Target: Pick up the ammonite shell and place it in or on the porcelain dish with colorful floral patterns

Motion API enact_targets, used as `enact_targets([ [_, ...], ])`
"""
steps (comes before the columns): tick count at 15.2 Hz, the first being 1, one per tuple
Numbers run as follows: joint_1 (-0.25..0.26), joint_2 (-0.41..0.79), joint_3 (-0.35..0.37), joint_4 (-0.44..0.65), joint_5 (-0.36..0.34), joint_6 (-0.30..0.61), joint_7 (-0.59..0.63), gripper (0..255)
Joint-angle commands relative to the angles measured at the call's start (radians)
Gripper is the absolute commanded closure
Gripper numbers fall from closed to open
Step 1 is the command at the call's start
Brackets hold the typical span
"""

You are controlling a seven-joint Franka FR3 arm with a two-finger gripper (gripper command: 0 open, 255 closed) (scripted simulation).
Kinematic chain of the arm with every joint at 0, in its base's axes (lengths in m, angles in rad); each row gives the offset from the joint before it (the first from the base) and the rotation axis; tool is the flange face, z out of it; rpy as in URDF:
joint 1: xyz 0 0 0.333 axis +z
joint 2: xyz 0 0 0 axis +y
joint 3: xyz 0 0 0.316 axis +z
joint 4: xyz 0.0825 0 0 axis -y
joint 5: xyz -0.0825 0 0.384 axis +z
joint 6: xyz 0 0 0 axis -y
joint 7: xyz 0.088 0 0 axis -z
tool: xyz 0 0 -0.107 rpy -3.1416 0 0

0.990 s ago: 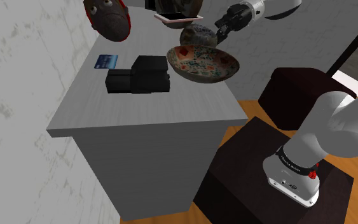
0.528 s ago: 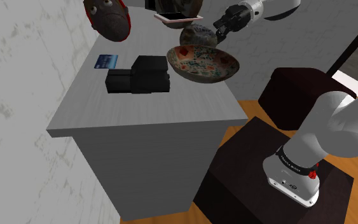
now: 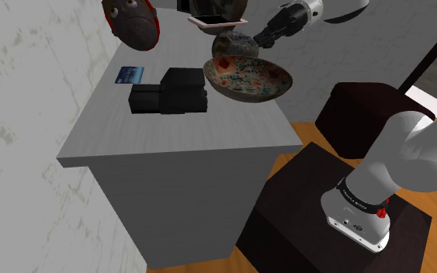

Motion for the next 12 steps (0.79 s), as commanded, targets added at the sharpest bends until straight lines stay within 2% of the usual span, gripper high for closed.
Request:
enact_targets([
  [1, 0.002, 0.005, 0.003, -0.008, -0.007, 0.001, 0.001, 255],
  [8, 0.002, 0.001, 0.006, 0.023, -0.008, -0.012, 0.031, 255],
  [9, 0.002, 0.001, 0.006, 0.023, -0.008, -0.012, 0.031, 0],
  [12, 0.075, 0.099, -0.067, 0.002, 0.219, -0.001, -0.372, 0],
])
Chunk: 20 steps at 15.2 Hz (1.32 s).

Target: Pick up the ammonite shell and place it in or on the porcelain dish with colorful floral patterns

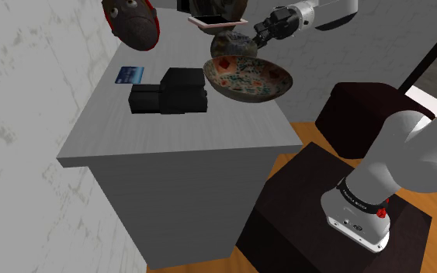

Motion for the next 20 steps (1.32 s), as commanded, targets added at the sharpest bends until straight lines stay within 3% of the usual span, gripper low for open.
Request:
enact_targets([
  [1, 0.041, 0.069, -0.038, 0.008, 0.137, -0.021, -0.238, 0],
  [9, 0.078, 0.075, 0.020, -0.005, 0.197, 0.055, -0.245, 0],
  [16, 0.078, 0.075, 0.020, -0.005, 0.197, 0.055, -0.246, 0],
  [17, 0.078, 0.075, 0.020, -0.005, 0.197, 0.055, -0.246, 255],
  [20, 0.078, 0.075, 0.020, -0.005, 0.197, 0.055, -0.245, 255],
])
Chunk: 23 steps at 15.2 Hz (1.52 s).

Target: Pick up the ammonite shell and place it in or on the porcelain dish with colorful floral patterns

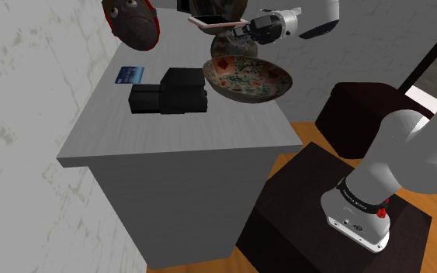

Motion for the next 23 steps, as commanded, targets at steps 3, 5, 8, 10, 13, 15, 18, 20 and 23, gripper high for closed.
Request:
enact_targets([
  [3, 0.000, 0.000, 0.000, 0.000, 0.000, 0.000, 0.000, 255],
  [5, 0.000, 0.000, 0.000, 0.000, 0.000, 0.000, 0.000, 255],
  [8, -0.001, -0.013, 0.004, 0.011, -0.006, 0.004, 0.024, 255],
  [10, -0.001, -0.025, 0.009, 0.023, -0.012, 0.006, 0.048, 255],
  [13, -0.001, -0.042, 0.016, 0.043, -0.020, 0.010, 0.083, 255],
  [15, -0.002, -0.052, 0.020, 0.056, -0.025, 0.011, 0.107, 255],
  [18, -0.002, -0.065, 0.026, 0.079, -0.032, 0.013, 0.142, 255],
  [20, -0.002, -0.072, 0.030, 0.094, -0.037, 0.014, 0.165, 255],
  [23, -0.002, -0.082, 0.036, 0.119, -0.043, 0.014, 0.200, 255],
])
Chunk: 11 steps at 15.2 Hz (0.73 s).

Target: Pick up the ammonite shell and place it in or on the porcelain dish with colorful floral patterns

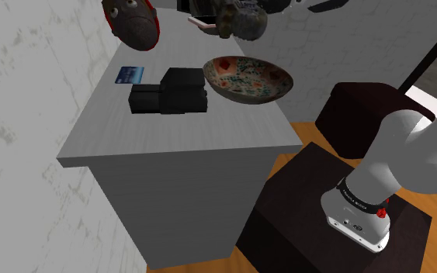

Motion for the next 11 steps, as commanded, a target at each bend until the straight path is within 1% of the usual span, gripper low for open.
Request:
enact_targets([
  [1, 0.001, -0.005, 0.004, 0.017, -0.003, 0.001, 0.023, 255],
  [6, 0.001, -0.016, 0.012, 0.062, -0.012, -0.002, 0.079, 255],
  [11, -0.004, -0.205, 0.127, -0.099, -0.018, 0.127, 0.122, 255],
])
